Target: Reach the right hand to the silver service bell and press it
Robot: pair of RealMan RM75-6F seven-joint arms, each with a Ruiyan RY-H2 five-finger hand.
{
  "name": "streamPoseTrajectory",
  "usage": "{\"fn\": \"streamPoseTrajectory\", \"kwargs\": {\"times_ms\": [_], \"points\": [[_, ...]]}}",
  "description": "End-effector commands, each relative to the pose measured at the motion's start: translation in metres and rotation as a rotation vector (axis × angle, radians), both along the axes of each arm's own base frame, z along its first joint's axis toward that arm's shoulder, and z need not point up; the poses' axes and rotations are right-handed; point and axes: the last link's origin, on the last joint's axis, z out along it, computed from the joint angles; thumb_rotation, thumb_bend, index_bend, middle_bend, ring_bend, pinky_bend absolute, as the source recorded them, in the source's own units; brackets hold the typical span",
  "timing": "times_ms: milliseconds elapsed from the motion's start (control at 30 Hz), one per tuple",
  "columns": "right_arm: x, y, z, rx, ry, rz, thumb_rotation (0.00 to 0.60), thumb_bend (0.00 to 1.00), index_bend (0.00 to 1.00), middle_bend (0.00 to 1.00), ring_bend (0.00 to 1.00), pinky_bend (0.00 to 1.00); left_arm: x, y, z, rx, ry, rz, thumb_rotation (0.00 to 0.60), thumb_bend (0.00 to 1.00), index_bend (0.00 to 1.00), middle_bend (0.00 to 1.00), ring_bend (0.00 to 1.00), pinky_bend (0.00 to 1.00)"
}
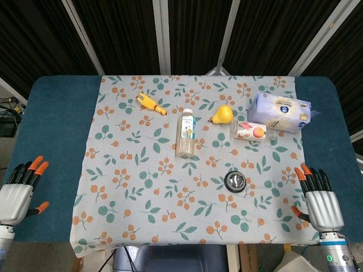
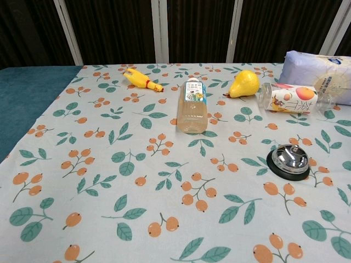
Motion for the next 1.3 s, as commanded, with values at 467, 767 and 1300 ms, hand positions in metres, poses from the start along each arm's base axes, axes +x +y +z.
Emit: {"fn": "streamPoseTrajectory", "kwargs": {"times_ms": [467, 767, 1300], "points": [[0.002, 0.002, -0.003, 0.022, -0.013, 0.008, 0.6, 0.21, 0.0, 0.0, 0.0, 0.0, 0.0, 0.0, 0.0, 0.002, 0.0, 0.001, 0.6, 0.03, 0.0, 0.0, 0.0, 0.0], [0.012, -0.005, -0.022, 0.109, -0.032, 0.028, 0.6, 0.49, 0.0, 0.0, 0.0, 0.0, 0.0, 0.0, 0.0, 0.005, 0.003, -0.001, 0.6, 0.03, 0.0, 0.0, 0.0, 0.0], [0.036, -0.025, -0.078, 0.248, 0.053, 0.087, 0.6, 0.9, 0.0, 0.0, 0.0, 0.0, -0.001, 0.003, 0.002, 0.014, -0.002, 0.007, 0.6, 0.03, 0.0, 0.0, 0.0, 0.0]]}}
